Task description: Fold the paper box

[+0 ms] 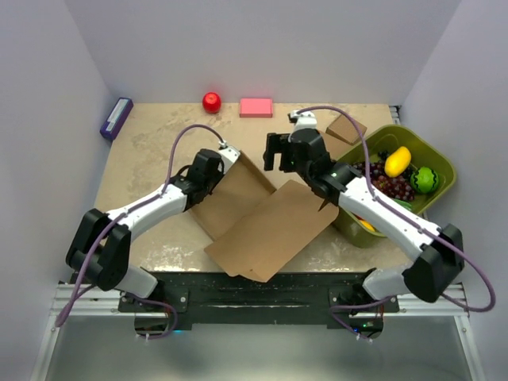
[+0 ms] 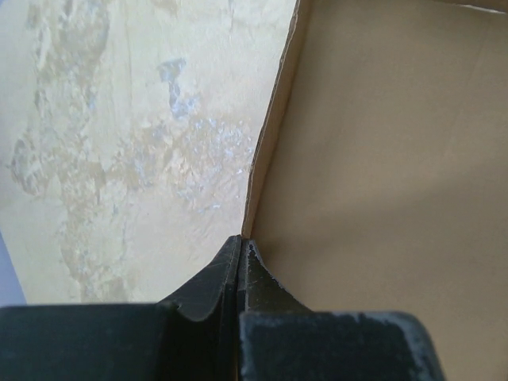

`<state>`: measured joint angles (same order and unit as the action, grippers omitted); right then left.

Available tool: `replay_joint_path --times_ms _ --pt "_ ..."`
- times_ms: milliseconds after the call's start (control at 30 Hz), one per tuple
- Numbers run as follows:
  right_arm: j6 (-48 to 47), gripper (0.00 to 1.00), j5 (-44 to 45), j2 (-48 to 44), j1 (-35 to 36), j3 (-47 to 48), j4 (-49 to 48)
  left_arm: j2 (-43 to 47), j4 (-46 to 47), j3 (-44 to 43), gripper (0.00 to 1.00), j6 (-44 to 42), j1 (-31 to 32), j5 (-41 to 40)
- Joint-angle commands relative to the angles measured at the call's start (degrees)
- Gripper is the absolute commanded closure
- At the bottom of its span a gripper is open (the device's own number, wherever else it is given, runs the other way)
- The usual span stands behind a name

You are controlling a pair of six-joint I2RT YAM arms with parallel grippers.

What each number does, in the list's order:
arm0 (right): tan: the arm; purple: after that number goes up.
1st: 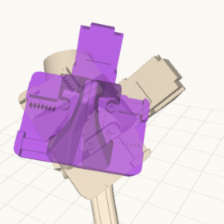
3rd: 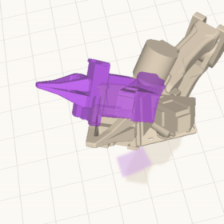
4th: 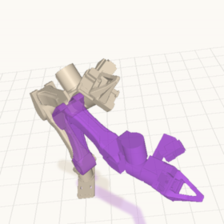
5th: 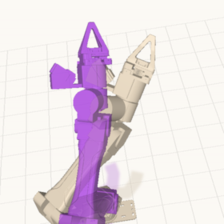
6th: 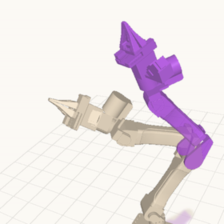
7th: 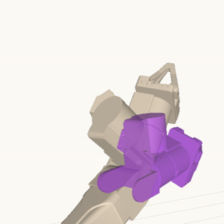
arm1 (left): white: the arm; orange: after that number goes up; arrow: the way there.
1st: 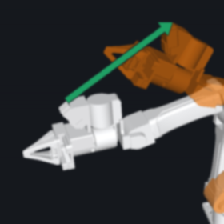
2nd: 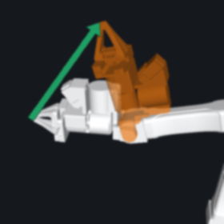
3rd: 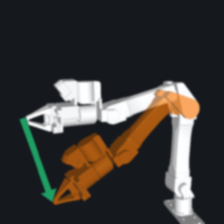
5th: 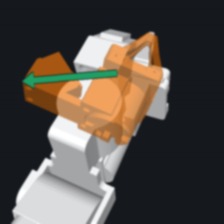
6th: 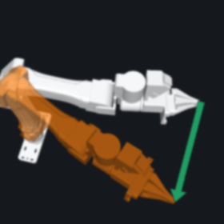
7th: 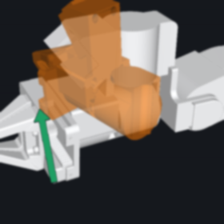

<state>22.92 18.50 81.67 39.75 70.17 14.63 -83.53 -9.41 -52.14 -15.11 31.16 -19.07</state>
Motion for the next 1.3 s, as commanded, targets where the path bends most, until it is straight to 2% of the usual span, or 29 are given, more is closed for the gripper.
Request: replay_joint_path --times_ms 0,167,400,500,667,733,833,1100,1267 --pt "2.57 0.01 3.02 -8.18 0.16 2.61 7.24 -2.78 -3.94 -2.44 1.00 4.12 -2.76 -1.40" --pt "6.26 0.01 4.26 -15.13 0.07 0.06 14.27 -4.80 -6.06 -2.70 1.00 6.15 -3.91 -4.92" --pt "14.78 0.01 -3.46 -23.65 0.15 -6.26 19.82 -4.80 -6.24 -2.79 1.00 6.68 -5.32 -6.95" --pt "19.35 0.01 -8.38 -27.61 0.07 -11.97 18.51 -4.89 -6.41 -3.14 1.00 6.76 -5.32 -6.86" --pt "25.41 0.01 -14.18 -31.21 0.07 -17.35 8.06 -4.37 -7.98 -3.23 1.00 8.43 -5.32 -5.89" --pt "27.87 0.01 -15.86 -31.48 0.16 -18.05 1.93 -4.36 -9.30 -3.50 1.00 10.36 -5.32 -5.02" --pt "29.11 0.01 -17.45 -30.08 0.07 -16.40 -2.14 -4.45 -11.24 -3.23 1.00 11.94 -5.32 -4.22" --pt "27.54 0.02 -12.62 -24.03 0.16 -10.85 0.48 -3.75 -12.91 -3.93 1.00 12.74 -5.32 -2.20" --pt "25.78 0.07 -14.02 -18.75 0.16 -6.37 -0.22 -2.96 -13.00 -4.11 1.00 12.74 -5.32 -1.15"
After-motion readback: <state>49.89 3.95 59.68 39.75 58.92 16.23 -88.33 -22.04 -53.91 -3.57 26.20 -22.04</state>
